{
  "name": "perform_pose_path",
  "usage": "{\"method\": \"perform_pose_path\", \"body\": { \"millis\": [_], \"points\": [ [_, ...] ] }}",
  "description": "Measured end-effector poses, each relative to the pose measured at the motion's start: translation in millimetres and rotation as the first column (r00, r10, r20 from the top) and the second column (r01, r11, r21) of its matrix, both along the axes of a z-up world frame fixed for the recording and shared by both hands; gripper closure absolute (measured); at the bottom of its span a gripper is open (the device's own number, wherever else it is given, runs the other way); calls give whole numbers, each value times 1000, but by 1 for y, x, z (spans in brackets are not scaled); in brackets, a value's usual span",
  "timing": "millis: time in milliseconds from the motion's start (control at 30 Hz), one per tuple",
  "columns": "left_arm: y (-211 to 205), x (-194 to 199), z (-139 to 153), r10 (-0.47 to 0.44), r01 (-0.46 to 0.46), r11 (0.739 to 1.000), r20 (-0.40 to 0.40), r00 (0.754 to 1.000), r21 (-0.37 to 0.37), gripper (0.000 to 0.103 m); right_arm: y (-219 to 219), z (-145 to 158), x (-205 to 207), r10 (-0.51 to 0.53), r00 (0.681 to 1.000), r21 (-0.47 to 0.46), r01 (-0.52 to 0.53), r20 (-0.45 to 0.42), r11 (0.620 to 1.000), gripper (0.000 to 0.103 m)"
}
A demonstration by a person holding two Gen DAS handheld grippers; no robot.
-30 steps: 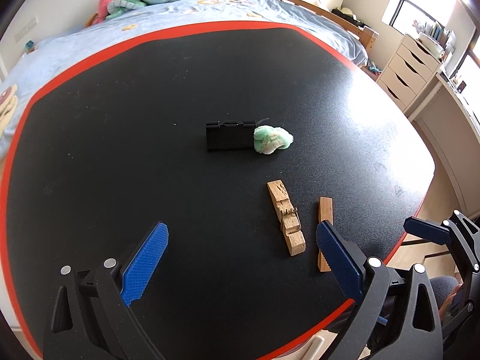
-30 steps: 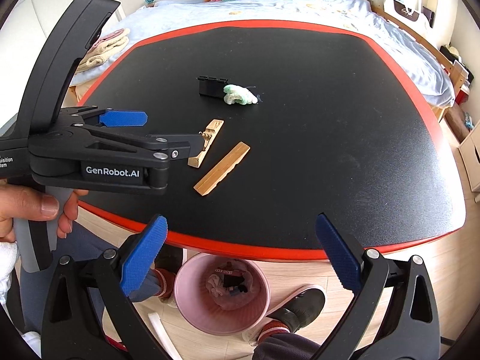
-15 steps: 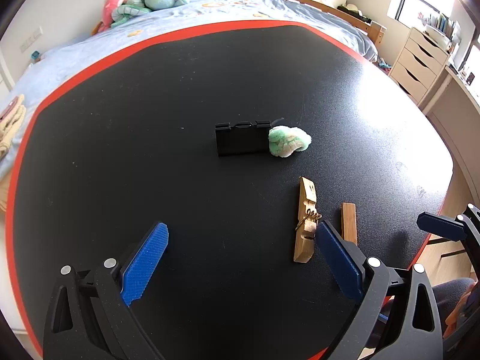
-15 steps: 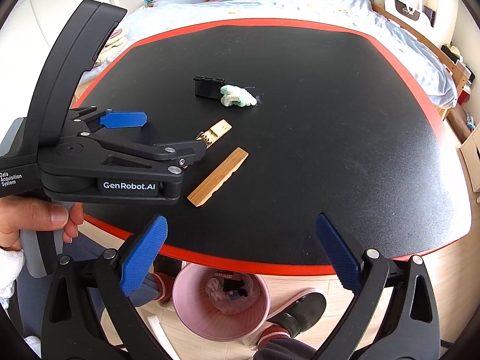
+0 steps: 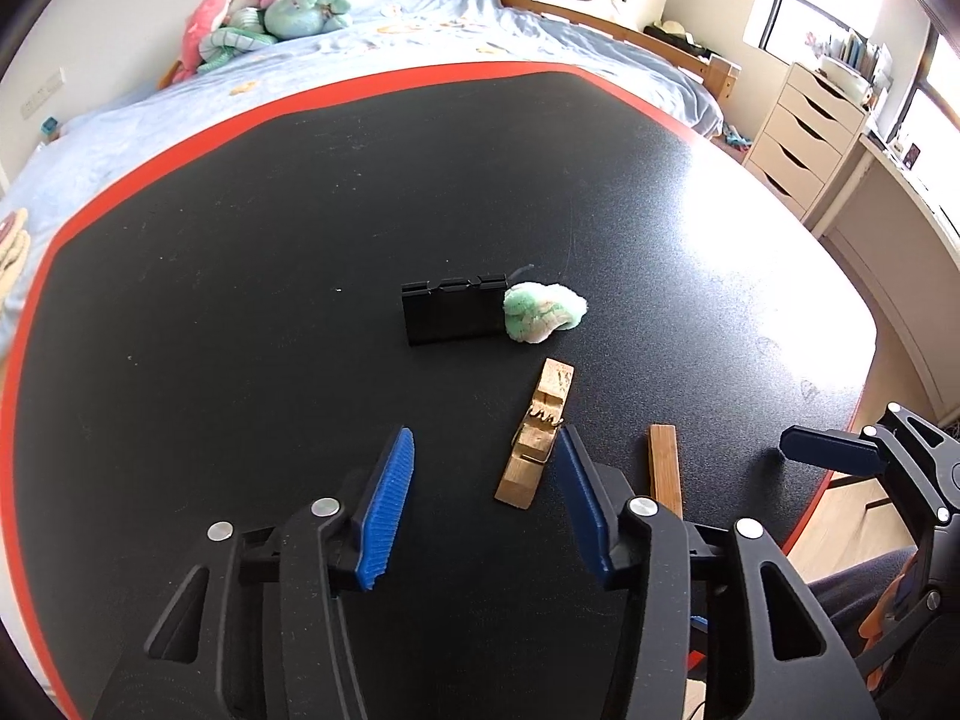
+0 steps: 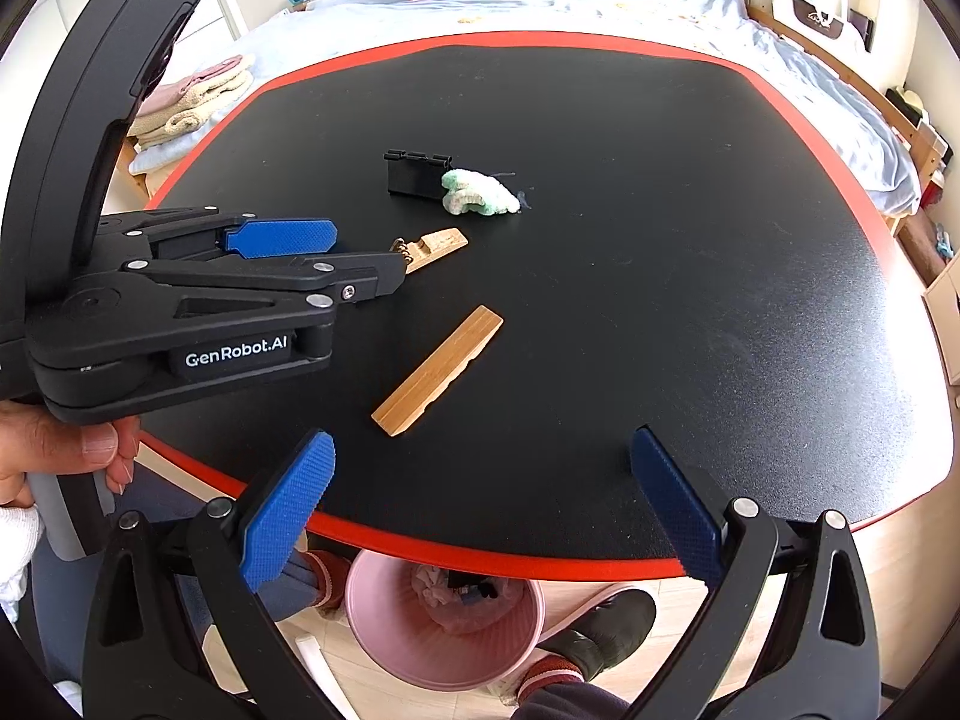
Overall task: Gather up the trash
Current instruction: 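Grasp the carved wooden block with the left tool while the right tool grasps the flat wooden stick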
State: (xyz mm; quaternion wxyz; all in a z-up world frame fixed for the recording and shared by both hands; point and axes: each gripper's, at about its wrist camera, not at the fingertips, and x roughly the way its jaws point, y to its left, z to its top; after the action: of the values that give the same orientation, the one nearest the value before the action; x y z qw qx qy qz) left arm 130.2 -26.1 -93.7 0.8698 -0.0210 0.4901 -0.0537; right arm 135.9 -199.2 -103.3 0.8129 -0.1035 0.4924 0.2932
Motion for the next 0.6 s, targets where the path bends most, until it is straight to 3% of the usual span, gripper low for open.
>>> {"method": "perform_pose_path", "body": {
  "millis": [33, 167, 467, 600],
  "points": [
    [1, -1, 0, -3, 3, 1000, 1, 1000, -3, 63, 1, -1, 0, -1, 1000, 0, 1, 1, 1000, 6],
    [1, -2, 0, -14, 14, 1000, -6, 1000, -12, 88, 4, -2, 2, -5, 1000, 5, 4, 5, 1000, 6],
    [10, -4, 0, 12, -12, 1000, -4, 1000, -19, 88, 17, -5, 6, -19, 999, -14, 20, 44, 1000, 6],
    [14, -6, 0, 25, -25, 999, -3, 1000, -22, 88, 24, -4, 5, -10, 996, -52, 14, 87, 999, 24]
  ]
}}
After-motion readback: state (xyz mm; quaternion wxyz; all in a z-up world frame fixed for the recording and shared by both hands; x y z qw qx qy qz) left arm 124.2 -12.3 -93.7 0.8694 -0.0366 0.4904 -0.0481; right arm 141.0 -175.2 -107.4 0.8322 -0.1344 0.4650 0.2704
